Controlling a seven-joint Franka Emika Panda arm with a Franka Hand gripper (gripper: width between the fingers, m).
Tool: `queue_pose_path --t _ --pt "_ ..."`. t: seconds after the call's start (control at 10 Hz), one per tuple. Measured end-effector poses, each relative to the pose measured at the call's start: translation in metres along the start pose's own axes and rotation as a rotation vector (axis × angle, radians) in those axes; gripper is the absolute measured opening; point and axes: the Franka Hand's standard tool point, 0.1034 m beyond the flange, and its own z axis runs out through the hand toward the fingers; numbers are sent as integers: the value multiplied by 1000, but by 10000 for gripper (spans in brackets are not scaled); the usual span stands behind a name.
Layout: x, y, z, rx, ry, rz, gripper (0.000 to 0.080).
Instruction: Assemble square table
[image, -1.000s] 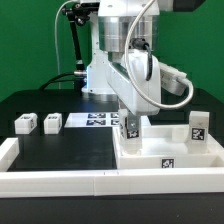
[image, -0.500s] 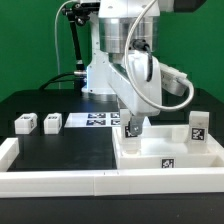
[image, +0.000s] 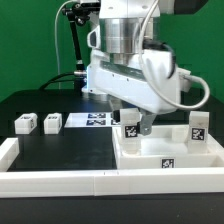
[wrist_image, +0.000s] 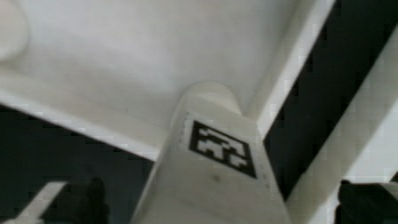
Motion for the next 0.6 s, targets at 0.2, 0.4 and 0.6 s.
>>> queue_pose_path --t 0.2,0.4,0.6 --pt "-1 2 0 1 4 -202 649" --pt "-1 3 1 -1 4 -326 649" --pt "-1 2 1 -1 4 -492 649"
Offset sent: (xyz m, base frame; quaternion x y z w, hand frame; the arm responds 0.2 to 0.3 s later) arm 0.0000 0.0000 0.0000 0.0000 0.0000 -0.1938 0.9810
